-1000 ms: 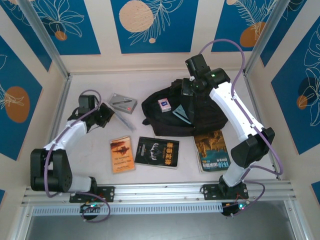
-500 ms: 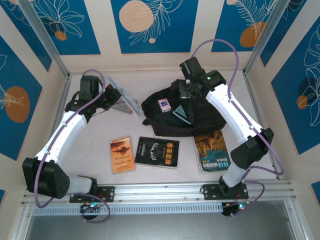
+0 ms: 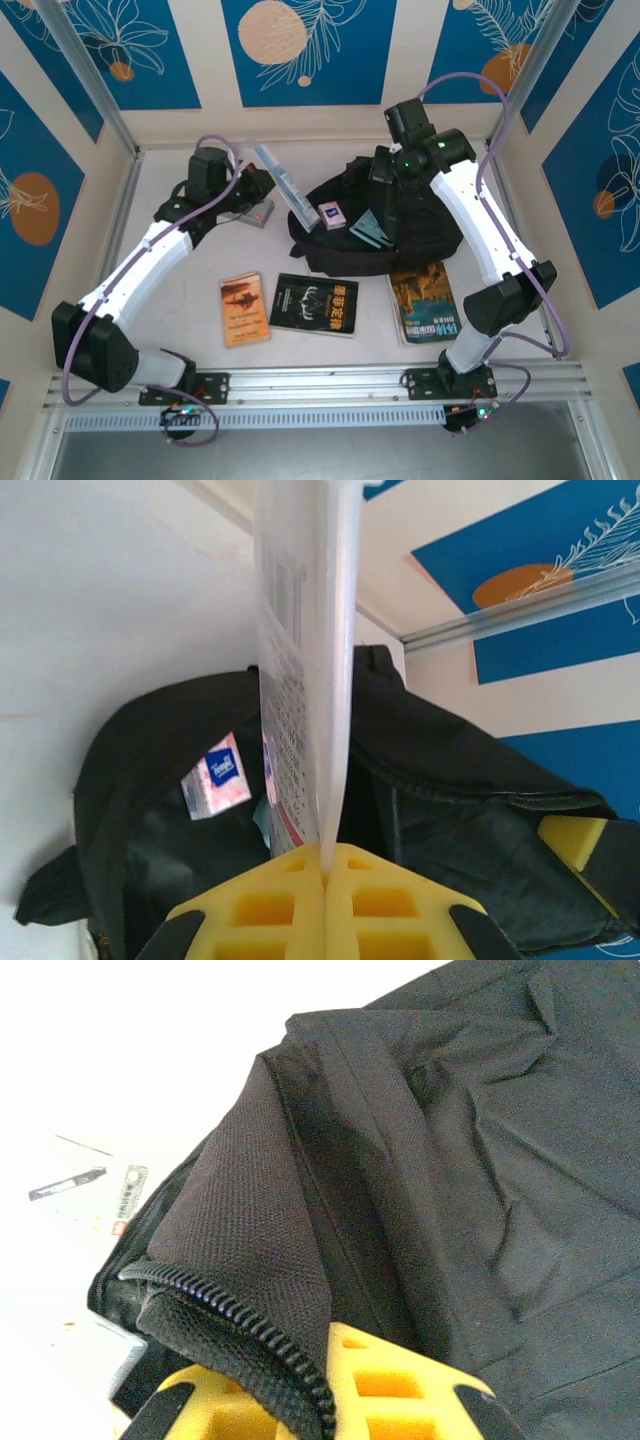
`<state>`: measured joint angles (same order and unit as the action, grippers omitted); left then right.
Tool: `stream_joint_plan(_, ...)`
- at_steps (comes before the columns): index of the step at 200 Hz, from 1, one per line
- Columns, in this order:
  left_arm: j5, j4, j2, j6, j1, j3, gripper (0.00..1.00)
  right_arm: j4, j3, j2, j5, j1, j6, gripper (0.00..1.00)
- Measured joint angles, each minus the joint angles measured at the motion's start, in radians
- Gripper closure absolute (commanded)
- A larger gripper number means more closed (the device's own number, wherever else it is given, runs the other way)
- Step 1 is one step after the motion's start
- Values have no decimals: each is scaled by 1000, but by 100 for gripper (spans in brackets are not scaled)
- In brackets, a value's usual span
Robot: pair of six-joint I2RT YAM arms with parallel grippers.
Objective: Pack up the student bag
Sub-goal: Place the loose stationery in the student bag.
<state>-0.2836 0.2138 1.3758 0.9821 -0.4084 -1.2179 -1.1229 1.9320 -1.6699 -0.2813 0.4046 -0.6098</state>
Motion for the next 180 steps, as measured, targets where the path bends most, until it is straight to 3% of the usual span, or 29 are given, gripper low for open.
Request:
stream_joint_plan(74,61,-264,71,205,-94,93,100,48,-84,53,143,-37,-154,100)
stream_joint_plan(134,134,-511,237,427,-222,188,100,95,-126,71,190,-42,-223,100)
stream_joint_plan(180,195,-685,288,536,-272,231,100,122,-161,82,208,-41,-248,100)
